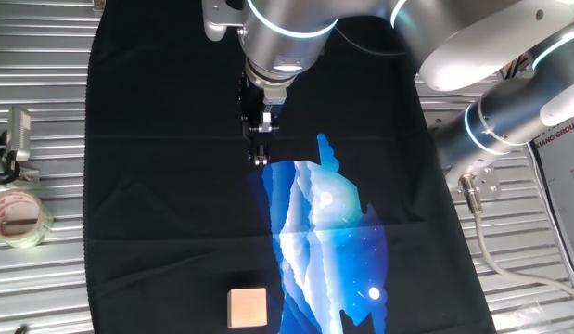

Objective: Approach and touch the side of the small block

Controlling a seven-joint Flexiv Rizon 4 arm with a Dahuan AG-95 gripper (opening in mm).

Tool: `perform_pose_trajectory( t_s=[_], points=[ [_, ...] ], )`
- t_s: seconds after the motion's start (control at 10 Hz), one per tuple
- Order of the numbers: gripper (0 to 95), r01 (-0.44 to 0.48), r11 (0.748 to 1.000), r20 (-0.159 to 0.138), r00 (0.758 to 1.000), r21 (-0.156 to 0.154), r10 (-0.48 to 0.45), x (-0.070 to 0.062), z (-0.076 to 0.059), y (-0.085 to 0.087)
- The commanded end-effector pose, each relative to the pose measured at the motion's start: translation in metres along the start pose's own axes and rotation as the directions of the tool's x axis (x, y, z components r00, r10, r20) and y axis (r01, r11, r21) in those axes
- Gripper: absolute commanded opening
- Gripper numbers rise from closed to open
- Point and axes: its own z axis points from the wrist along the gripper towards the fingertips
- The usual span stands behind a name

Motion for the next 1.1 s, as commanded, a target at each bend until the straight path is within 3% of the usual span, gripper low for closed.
perform_pose_trajectory(
  t_s=[0.1,0.2,1.1],
  points=[
    [95.0,0.0,1.0,0.0,1.0,0.0,0.0,0.0001,0.0001,0.0001],
    [0.0,-0.06,0.997,0.139,0.989,0.038,0.054,0.0001,0.0001,0.0001],
    [0.0,-0.062,0.997,0.139,0.989,0.041,0.056,0.0001,0.0001,0.0001]
  ],
)
